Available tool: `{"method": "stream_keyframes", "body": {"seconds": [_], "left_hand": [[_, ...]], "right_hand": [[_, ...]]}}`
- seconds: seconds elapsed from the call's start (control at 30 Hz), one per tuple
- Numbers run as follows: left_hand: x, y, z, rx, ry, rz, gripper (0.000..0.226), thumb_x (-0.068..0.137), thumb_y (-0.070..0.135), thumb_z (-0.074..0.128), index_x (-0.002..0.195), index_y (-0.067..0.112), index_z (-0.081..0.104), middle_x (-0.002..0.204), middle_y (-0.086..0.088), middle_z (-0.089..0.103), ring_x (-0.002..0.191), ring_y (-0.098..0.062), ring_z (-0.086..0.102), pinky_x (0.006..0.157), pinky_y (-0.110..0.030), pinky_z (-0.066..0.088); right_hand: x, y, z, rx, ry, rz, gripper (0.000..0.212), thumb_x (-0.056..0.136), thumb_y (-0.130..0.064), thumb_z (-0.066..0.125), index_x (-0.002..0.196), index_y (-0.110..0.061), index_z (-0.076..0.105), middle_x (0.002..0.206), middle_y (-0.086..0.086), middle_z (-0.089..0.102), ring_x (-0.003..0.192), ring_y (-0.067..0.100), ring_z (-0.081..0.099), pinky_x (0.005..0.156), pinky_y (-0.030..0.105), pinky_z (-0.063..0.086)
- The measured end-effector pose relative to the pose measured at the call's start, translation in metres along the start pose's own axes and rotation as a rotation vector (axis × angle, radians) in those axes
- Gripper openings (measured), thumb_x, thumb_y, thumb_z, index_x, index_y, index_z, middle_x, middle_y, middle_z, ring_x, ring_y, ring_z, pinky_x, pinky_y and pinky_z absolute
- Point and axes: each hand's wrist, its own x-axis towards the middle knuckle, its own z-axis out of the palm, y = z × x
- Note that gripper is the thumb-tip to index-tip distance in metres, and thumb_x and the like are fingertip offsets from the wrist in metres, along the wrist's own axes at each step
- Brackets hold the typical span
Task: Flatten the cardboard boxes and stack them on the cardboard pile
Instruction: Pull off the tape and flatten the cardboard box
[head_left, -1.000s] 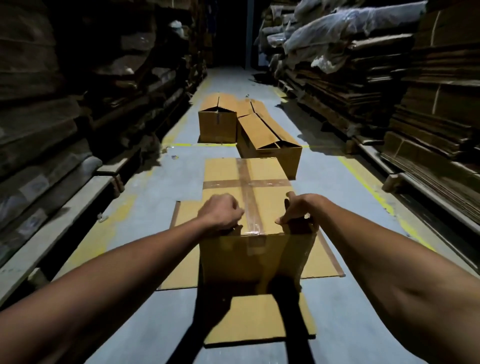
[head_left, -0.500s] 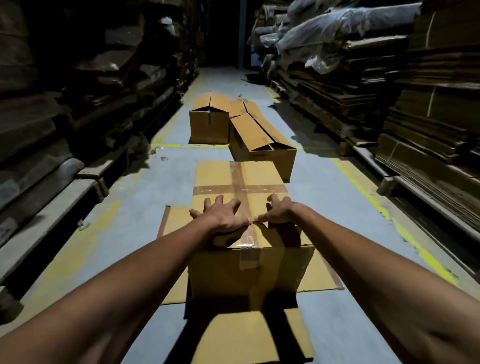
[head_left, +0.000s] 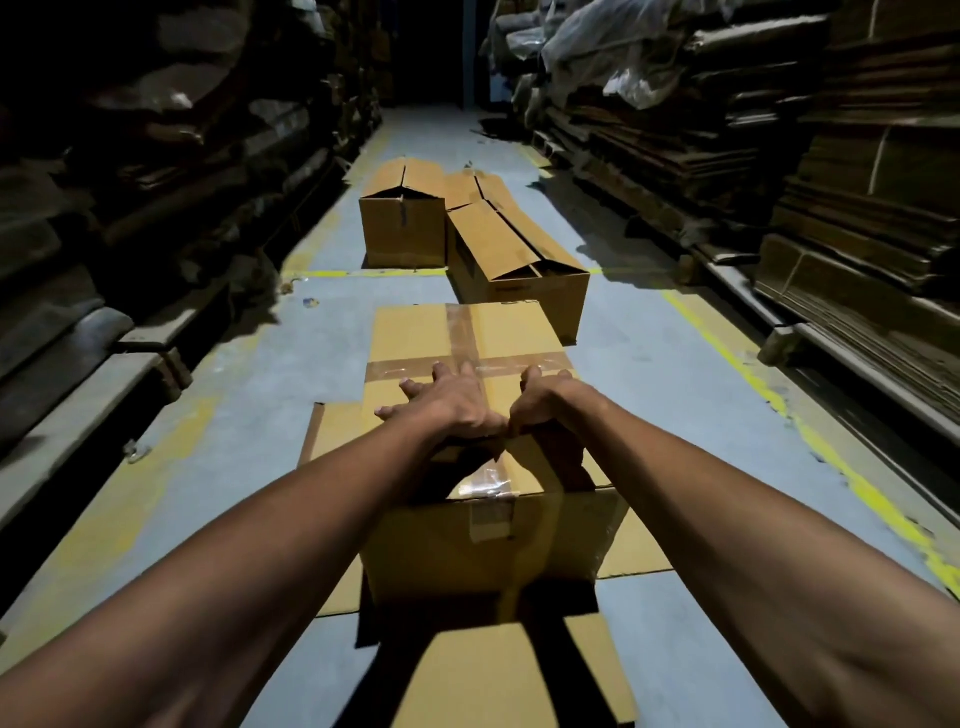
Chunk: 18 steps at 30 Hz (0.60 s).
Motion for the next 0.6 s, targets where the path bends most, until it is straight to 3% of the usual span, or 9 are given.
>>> {"method": "stream_keyframes", "body": {"seconds": [0.07,0.13,0.2,0.23,0.3,0.37,0.43,0.53,0.6], "left_hand": [[-0.003,0.003,0.001,0.006,0.019,0.062,0.109,0.069,0.067,0.077,0.156,0.026,0.025,0.166,-0.012,0.023,0.152,-0.054,0.015,0.109,-0.086,0.016],[-0.013,0.008,0.002,0.052,0.047,0.149,0.07,0.082,0.053,0.076,0.139,0.026,0.047,0.151,-0.01,0.043,0.145,-0.044,0.034,0.106,-0.083,0.027],[-0.022,0.011,0.0,0.132,0.083,0.264,0.028,0.089,0.044,0.073,0.106,0.028,0.057,0.123,-0.004,0.056,0.121,-0.03,0.053,0.101,-0.069,0.045],[-0.024,0.01,-0.002,0.16,0.092,0.326,0.021,0.091,0.043,0.072,0.096,0.028,0.057,0.115,-0.002,0.058,0.109,-0.024,0.056,0.097,-0.058,0.052],[-0.025,0.005,-0.01,0.194,0.071,0.436,0.019,0.094,0.044,0.069,0.094,0.027,0.061,0.111,-0.002,0.062,0.098,-0.02,0.058,0.089,-0.045,0.056],[-0.023,-0.002,-0.019,0.245,0.015,0.517,0.024,0.098,0.047,0.063,0.107,0.025,0.068,0.119,-0.002,0.064,0.107,-0.02,0.058,0.096,-0.044,0.054],[-0.02,-0.011,-0.027,0.305,-0.056,0.584,0.024,0.103,0.042,0.056,0.118,0.028,0.069,0.128,-0.002,0.06,0.118,-0.022,0.051,0.104,-0.042,0.043],[-0.019,-0.02,-0.032,0.322,-0.126,0.63,0.015,0.105,0.038,0.051,0.111,0.045,0.063,0.131,0.001,0.051,0.122,-0.022,0.04,0.107,-0.044,0.033],[-0.022,-0.023,-0.034,0.334,-0.146,0.632,0.016,0.104,0.038,0.053,0.11,0.052,0.058,0.132,0.002,0.047,0.122,-0.023,0.036,0.107,-0.045,0.033]], "right_hand": [[0.0,0.002,0.001,-0.029,0.027,-0.01,0.098,0.08,-0.042,0.08,0.157,-0.028,0.019,0.157,0.021,0.025,0.14,0.048,0.039,0.114,0.062,0.038],[0.0,0.004,0.004,-0.042,0.054,-0.022,0.099,0.081,-0.045,0.079,0.157,-0.028,0.018,0.157,0.022,0.025,0.142,0.049,0.036,0.116,0.063,0.034],[0.0,0.005,0.006,-0.04,0.071,-0.026,0.1,0.081,-0.047,0.08,0.156,-0.028,0.017,0.159,0.021,0.023,0.143,0.05,0.034,0.116,0.063,0.031],[0.0,0.006,0.007,-0.035,0.074,-0.033,0.099,0.081,-0.047,0.08,0.156,-0.028,0.018,0.16,0.021,0.023,0.144,0.05,0.034,0.117,0.064,0.03],[-0.001,0.008,0.008,-0.024,0.083,-0.06,0.097,0.08,-0.049,0.081,0.154,-0.028,0.022,0.159,0.021,0.025,0.143,0.049,0.035,0.117,0.064,0.029],[-0.005,0.011,0.008,-0.026,0.089,-0.104,0.088,0.081,-0.054,0.08,0.148,-0.029,0.03,0.157,0.02,0.028,0.144,0.046,0.036,0.117,0.064,0.029],[-0.004,0.013,0.009,-0.013,0.088,-0.161,0.066,0.081,-0.058,0.079,0.133,-0.037,0.046,0.157,0.017,0.03,0.146,0.043,0.032,0.118,0.065,0.024],[0.006,0.016,0.016,0.06,0.081,-0.307,0.026,0.079,-0.056,0.081,0.095,-0.042,0.067,0.148,0.006,0.043,0.146,0.04,0.031,0.114,0.073,0.021],[0.008,0.024,0.019,0.127,0.085,-0.408,0.01,0.081,-0.046,0.081,0.089,-0.044,0.074,0.149,-0.001,0.05,0.146,0.036,0.034,0.113,0.073,0.027]]}}
